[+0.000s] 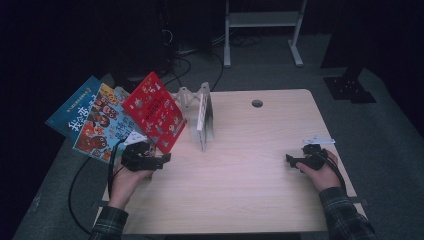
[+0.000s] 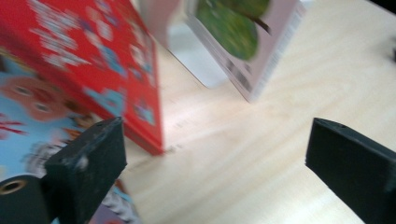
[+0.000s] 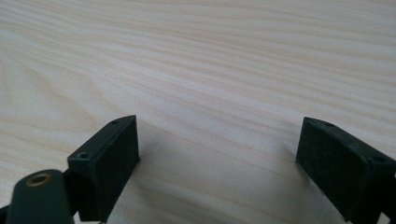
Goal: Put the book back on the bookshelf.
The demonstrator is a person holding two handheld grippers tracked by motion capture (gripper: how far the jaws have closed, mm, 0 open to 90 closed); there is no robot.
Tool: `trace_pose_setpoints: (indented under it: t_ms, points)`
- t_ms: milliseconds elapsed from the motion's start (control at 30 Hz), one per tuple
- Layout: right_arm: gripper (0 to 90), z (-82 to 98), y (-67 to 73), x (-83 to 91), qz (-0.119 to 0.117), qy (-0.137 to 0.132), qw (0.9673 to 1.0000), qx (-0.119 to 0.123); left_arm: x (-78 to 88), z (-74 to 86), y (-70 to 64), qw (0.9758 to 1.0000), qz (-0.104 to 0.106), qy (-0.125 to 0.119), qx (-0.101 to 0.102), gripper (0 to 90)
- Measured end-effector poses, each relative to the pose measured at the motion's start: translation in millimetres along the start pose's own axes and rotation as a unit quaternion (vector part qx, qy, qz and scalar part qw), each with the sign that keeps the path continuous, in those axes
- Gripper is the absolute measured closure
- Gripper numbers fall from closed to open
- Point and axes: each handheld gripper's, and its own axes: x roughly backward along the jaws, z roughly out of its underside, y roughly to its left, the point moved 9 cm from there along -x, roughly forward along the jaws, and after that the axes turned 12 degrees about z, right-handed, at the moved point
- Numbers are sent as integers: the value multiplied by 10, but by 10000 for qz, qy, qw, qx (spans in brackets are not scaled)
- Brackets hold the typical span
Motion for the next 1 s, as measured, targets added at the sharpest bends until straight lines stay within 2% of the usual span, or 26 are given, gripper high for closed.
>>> trace_pose_setpoints:
  t_ms: [133, 300, 333, 467, 500, 567, 667, 700, 733, 867, 933, 967, 1000]
  points:
    - [119, -1, 0, 0, 6, -6, 10000, 3, -113, 120, -142, 9994, 209, 272, -86, 6]
    - [118, 0, 2, 1, 8, -4, 10000, -2, -310, 302, -321, 9962, 505, 668, -251, 0]
    - [118, 0, 2, 1, 7, -5, 10000, -2, -346, 340, -346, 9950, 543, 776, -323, 0]
    - [119, 0, 4, 2, 1, -5, 10000, 4, -509, 501, -449, 9904, 697, 1133, -364, 0]
    - [118, 0, 6, 2, -4, -5, 10000, 7, -544, 545, -468, 9885, 743, 1257, -401, 0]
    - [119, 0, 8, 2, -12, -10, 10000, 19, -607, 607, -489, 9867, 746, 1368, -461, 0]
    - [119, 0, 9, 2, -12, -10, 10000, 18, -679, 684, -518, 9843, 822, 1511, -399, 0]
    - [119, 0, 9, 2, -13, -10, 10000, 20, -699, 709, -520, 9833, 810, 1569, -440, 0]
    - [118, 0, 10, 3, -13, -10, 10000, 21, -720, 735, -528, 9827, 805, 1611, -438, 0]
    - [118, 1, 17, 4, -26, -4, 10000, 15, -752, 743, -537, 9830, 722, 1560, -652, 0]
    - [119, 0, 18, 4, -26, -11, 10000, 22, -768, 764, -533, 9818, 631, 1524, -940, 0]
    - [119, 1, 20, 4, -31, -9, 10000, 25, -788, 771, -538, 9821, 624, 1402, -1087, 0]
    - [118, 0, 22, 4, -35, -14, 10000, 35, -793, 773, -544, 9831, 670, 1284, -1122, 0]
